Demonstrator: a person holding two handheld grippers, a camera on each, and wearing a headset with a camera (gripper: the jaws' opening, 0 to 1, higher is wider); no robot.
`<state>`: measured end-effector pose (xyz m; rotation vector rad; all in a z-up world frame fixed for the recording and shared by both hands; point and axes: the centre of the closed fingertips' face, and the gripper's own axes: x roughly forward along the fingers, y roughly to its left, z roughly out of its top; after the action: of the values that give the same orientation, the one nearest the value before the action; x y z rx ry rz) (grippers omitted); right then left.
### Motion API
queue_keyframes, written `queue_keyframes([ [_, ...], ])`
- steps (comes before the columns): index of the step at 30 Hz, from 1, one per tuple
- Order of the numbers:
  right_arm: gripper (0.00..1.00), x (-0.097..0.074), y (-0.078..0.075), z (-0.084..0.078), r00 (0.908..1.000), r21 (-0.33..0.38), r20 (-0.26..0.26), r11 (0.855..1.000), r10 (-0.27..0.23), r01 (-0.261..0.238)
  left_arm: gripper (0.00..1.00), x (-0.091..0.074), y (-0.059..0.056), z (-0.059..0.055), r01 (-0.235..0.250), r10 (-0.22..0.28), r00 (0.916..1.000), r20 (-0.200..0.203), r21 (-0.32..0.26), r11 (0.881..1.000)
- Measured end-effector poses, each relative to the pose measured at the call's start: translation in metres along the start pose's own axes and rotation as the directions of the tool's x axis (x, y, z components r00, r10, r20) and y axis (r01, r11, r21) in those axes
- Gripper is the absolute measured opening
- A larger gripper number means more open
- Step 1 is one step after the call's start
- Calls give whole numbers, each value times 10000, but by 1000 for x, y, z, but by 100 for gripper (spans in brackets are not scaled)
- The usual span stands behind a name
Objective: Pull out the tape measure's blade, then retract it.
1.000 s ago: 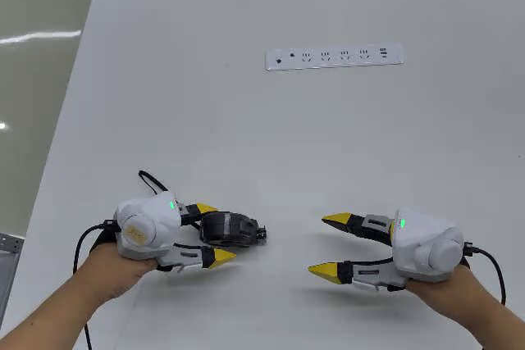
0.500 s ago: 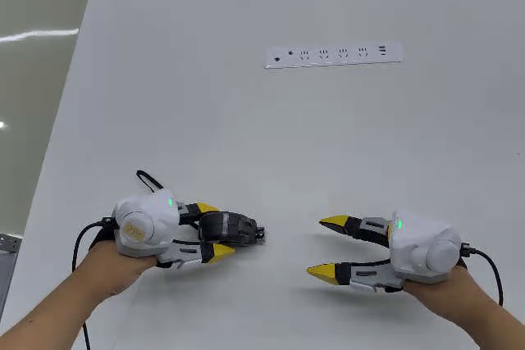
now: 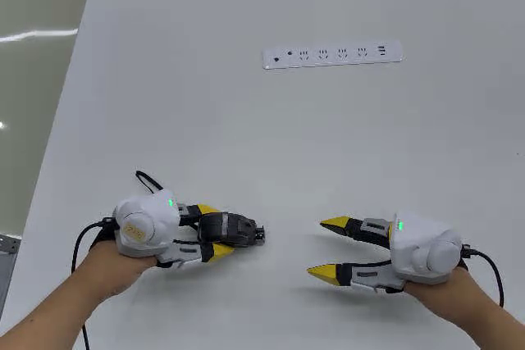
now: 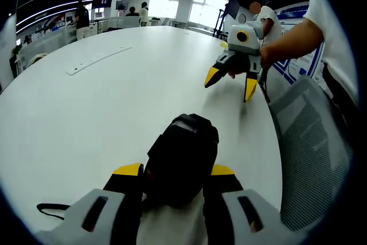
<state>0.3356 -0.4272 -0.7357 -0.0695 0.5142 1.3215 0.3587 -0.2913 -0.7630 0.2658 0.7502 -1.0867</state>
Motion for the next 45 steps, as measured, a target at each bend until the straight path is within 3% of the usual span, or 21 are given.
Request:
queue_keyframes([
  [3,48,1,0,-1,10000,0,-7,10000,11,-11,37,0,0,-1,-1,1,10000,-35,6,10000],
  [6,47,3,0,-1,10000,-37,-51,10000,32,-33,36,1,0,-3,-18,26,9998,-177,477,9989],
  [29,42,33,-5,-1,9996,-583,25,9979,295,-293,33,1,2,-6,5,32,9984,-558,665,9978],
  [45,37,60,-4,4,9967,-1028,-90,9913,812,-816,33,1,2,-7,114,-61,9976,-693,767,9970],
])
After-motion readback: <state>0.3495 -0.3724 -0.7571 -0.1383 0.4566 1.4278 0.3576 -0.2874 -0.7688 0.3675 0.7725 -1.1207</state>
